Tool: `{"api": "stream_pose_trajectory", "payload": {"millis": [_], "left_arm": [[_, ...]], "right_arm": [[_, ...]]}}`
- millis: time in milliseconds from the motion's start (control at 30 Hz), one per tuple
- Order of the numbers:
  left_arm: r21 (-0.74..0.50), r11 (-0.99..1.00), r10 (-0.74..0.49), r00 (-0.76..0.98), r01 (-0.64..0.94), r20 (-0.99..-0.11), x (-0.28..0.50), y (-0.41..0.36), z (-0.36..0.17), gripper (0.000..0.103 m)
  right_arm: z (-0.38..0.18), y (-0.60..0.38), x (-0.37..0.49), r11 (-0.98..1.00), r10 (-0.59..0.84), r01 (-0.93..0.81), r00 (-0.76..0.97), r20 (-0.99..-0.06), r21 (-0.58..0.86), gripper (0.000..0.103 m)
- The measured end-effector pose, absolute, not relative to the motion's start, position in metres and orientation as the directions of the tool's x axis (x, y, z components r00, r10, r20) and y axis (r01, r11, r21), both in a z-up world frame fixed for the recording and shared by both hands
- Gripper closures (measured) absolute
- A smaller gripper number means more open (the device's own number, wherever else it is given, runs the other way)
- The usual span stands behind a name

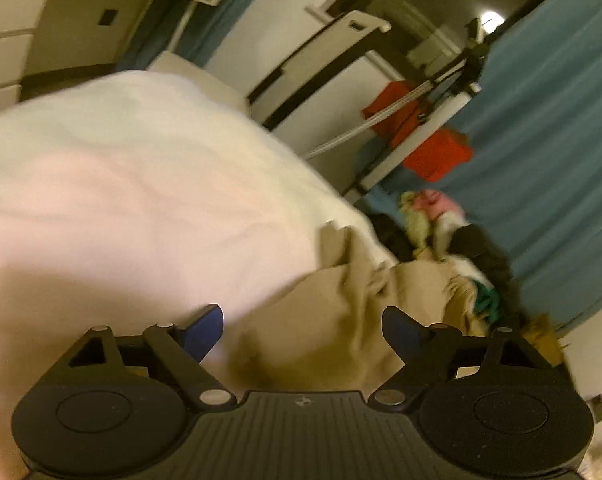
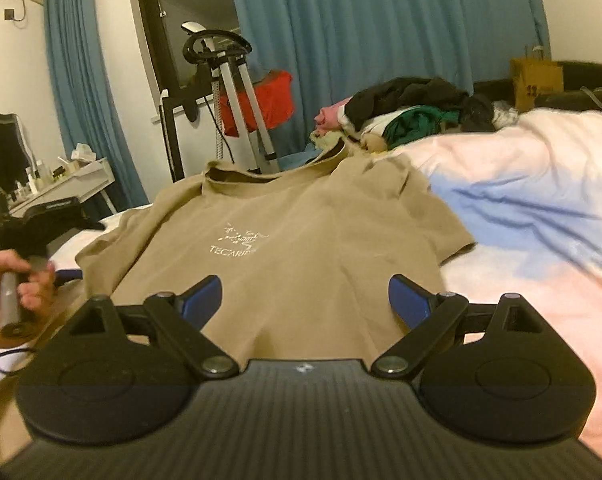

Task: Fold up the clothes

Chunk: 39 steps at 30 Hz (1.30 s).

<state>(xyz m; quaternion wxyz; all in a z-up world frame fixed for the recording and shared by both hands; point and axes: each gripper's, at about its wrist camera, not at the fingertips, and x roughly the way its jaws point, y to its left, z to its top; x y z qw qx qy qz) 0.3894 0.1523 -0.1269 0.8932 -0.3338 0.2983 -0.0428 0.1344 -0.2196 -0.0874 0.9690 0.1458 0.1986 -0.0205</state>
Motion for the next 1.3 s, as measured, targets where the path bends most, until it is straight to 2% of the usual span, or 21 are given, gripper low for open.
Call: {"api": "stream_pose_trajectory", "payload": {"millis": [100, 167, 200, 233, 267, 333, 400, 500, 600, 667, 700, 733, 767, 800, 933, 1033, 1133, 1200, 1300], "left_arm": [[-0.63, 0.768, -0.286, 0.82, -0.113, -0.496, 0.418, 0.146, -0.126, 0.031], [-0.607, 0.782, -0.266, 0.804, -0.144, -0.533, 0.435, 0.142, -0.127, 0.049], [-0.58, 0.799, -0.247, 0.794, -0.157, -0.556, 0.442, 0.14, -0.125, 0.064], [-0.553, 0.815, -0.228, 0.784, -0.171, -0.578, 0.449, 0.138, -0.124, 0.07], [-0.534, 0.827, -0.218, 0.775, -0.176, -0.593, 0.454, 0.138, -0.121, 0.084], [-0.496, 0.85, -0.204, 0.756, -0.178, -0.621, 0.463, 0.138, -0.112, 0.096], [-0.415, 0.895, -0.155, 0.757, -0.165, -0.635, 0.471, 0.135, -0.092, 0.097], [-0.244, 0.957, -0.009, 0.822, -0.159, -0.57, 0.473, 0.128, -0.052, 0.098], [-0.107, 0.956, 0.182, 0.837, -0.274, -0.517, 0.48, 0.133, -0.031, 0.096], [-0.063, 0.931, 0.285, 0.824, -0.359, -0.489, 0.482, 0.141, -0.034, 0.095], [-0.066, 0.919, 0.312, 0.819, -0.389, -0.48, 0.48, 0.149, -0.038, 0.076], [-0.1, 0.913, 0.301, 0.817, -0.396, -0.492, 0.478, 0.16, -0.043, 0.05], [-0.156, 0.908, 0.262, 0.818, -0.389, -0.513, 0.474, 0.171, -0.05, 0.043], [-0.211, 0.898, 0.229, 0.819, -0.387, -0.526, 0.467, 0.182, -0.056, 0.04], [-0.472, 0.792, 0.038, 0.804, -0.386, -0.594, 0.418, 0.232, -0.086, 0.039], [-0.637, 0.689, -0.086, 0.833, -0.347, -0.546, 0.372, 0.252, -0.1, 0.039], [-0.707, 0.622, -0.156, 0.832, -0.335, -0.532, 0.339, 0.26, -0.114, 0.045], [-0.733, 0.59, -0.2, 0.818, -0.339, -0.539, 0.33, 0.255, -0.124, 0.06], [-0.757, 0.567, -0.257, 0.803, -0.325, -0.538, 0.334, 0.24, -0.131, 0.056]], "right_arm": [[-0.095, -0.219, 0.145, 0.951, 0.055, 0.074, 0.916, -0.398, 0.302, 0.012], [-0.101, -0.218, 0.149, 0.949, 0.057, 0.078, 0.91, -0.41, 0.304, 0.011], [-0.104, -0.218, 0.151, 0.949, 0.058, 0.08, 0.907, -0.416, 0.306, 0.011], [-0.106, -0.219, 0.152, 0.945, 0.059, 0.086, 0.905, -0.421, 0.317, 0.011], [-0.108, -0.221, 0.154, 0.941, 0.06, 0.092, 0.903, -0.426, 0.327, 0.012], [-0.111, -0.223, 0.156, 0.932, 0.061, 0.106, 0.897, -0.437, 0.346, 0.012], [-0.115, -0.224, 0.159, 0.927, 0.071, 0.107, 0.891, -0.449, 0.359, 0.012], [-0.118, -0.226, 0.161, 0.923, 0.081, 0.107, 0.886, -0.457, 0.371, 0.012], [-0.118, -0.225, 0.161, 0.923, 0.082, 0.104, 0.887, -0.455, 0.369, 0.012], [-0.119, -0.225, 0.161, 0.922, 0.084, 0.103, 0.887, -0.454, 0.372, 0.012], [-0.119, -0.226, 0.161, 0.922, 0.087, 0.101, 0.886, -0.455, 0.373, 0.012], [-0.119, -0.226, 0.162, 0.922, 0.089, 0.1, 0.885, -0.457, 0.374, 0.011], [-0.119, -0.227, 0.162, 0.922, 0.093, 0.098, 0.885, -0.457, 0.376, 0.011], [-0.119, -0.227, 0.162, 0.921, 0.093, 0.098, 0.885, -0.457, 0.377, 0.011], [-0.12, -0.223, 0.165, 0.928, 0.092, 0.094, 0.88, -0.466, 0.36, 0.009], [-0.12, -0.223, 0.166, 0.929, 0.091, 0.096, 0.877, -0.472, 0.357, 0.009], [-0.12, -0.224, 0.165, 0.927, 0.093, 0.096, 0.877, -0.472, 0.362, 0.01], [-0.119, -0.224, 0.164, 0.926, 0.094, 0.098, 0.876, -0.472, 0.365, 0.011], [-0.117, -0.224, 0.16, 0.923, 0.096, 0.101, 0.874, -0.477, 0.37, 0.012]]}}
